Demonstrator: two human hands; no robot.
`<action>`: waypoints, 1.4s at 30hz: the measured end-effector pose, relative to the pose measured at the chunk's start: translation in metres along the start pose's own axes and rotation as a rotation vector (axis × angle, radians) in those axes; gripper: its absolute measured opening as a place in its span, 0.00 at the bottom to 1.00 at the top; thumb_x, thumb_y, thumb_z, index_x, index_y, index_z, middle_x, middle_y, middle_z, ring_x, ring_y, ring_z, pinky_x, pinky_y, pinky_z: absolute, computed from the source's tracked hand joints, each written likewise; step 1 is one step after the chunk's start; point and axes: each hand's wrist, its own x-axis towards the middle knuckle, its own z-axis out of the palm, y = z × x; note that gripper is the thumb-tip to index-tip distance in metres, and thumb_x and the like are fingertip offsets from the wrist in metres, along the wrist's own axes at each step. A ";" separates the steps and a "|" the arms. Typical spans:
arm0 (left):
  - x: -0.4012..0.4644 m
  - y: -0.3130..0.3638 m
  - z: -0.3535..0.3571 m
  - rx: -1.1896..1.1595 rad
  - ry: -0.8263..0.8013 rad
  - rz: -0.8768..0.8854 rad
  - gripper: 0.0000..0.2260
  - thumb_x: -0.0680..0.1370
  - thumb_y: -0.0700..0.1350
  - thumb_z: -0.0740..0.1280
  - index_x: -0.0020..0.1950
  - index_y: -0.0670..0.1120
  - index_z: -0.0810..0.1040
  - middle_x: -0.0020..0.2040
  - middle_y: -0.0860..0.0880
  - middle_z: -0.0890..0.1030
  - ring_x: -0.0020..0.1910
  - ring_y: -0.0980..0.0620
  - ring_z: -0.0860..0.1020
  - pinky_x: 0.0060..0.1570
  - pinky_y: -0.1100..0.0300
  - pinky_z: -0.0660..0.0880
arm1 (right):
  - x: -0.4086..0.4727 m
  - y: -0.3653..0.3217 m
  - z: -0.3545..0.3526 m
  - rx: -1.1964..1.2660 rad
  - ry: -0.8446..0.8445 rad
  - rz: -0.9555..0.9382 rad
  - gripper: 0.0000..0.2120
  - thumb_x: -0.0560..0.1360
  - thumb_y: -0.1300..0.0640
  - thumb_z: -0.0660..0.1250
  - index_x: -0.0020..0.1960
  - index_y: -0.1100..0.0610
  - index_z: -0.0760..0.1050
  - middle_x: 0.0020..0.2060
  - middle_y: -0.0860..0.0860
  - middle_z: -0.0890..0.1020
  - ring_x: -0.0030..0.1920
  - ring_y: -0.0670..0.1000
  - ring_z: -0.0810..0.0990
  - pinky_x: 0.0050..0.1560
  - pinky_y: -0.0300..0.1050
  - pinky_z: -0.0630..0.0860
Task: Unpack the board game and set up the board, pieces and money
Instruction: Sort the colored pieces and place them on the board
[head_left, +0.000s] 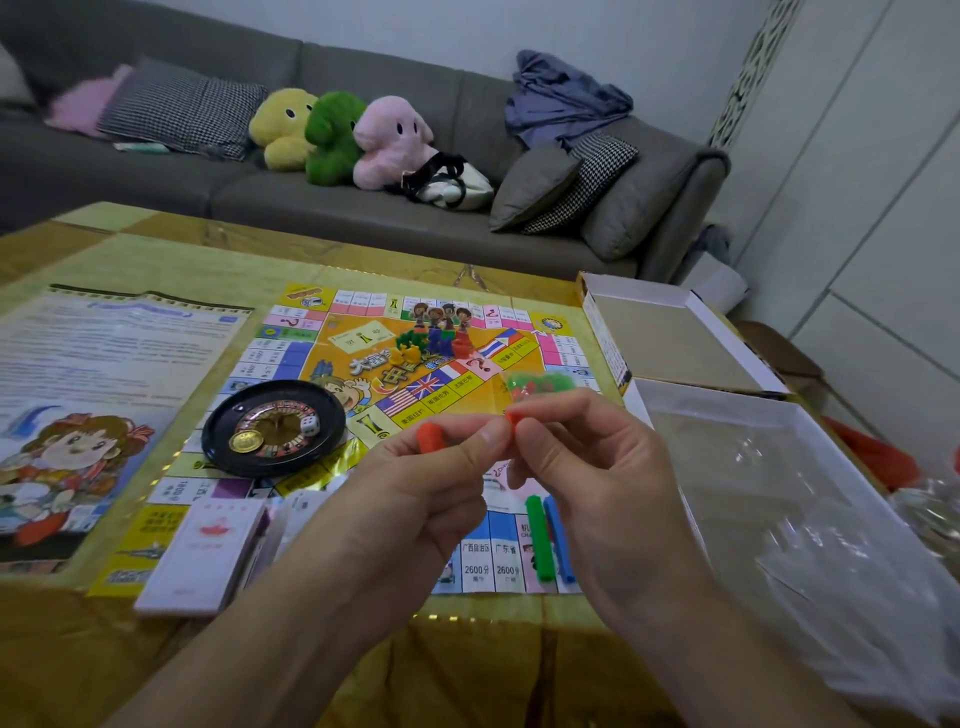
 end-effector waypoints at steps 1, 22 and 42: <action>-0.001 0.000 0.001 -0.004 0.000 0.007 0.08 0.72 0.39 0.73 0.48 0.38 0.85 0.29 0.50 0.63 0.23 0.58 0.57 0.20 0.68 0.58 | 0.000 0.000 0.002 0.017 0.009 0.000 0.07 0.72 0.57 0.74 0.48 0.59 0.85 0.45 0.59 0.85 0.45 0.56 0.83 0.46 0.50 0.82; -0.001 0.001 -0.002 0.461 0.130 0.087 0.04 0.78 0.42 0.73 0.50 0.43 0.87 0.31 0.48 0.74 0.27 0.54 0.67 0.28 0.61 0.67 | 0.008 -0.003 -0.015 -0.890 -0.151 -0.426 0.10 0.74 0.64 0.78 0.50 0.53 0.83 0.44 0.42 0.81 0.47 0.46 0.79 0.42 0.33 0.73; 0.003 0.000 -0.002 0.469 -0.120 -0.129 0.08 0.83 0.36 0.63 0.57 0.31 0.74 0.34 0.47 0.65 0.30 0.52 0.60 0.28 0.61 0.57 | 0.008 -0.014 -0.015 -0.126 -0.054 0.141 0.07 0.74 0.70 0.73 0.51 0.63 0.81 0.45 0.55 0.89 0.48 0.54 0.89 0.48 0.42 0.84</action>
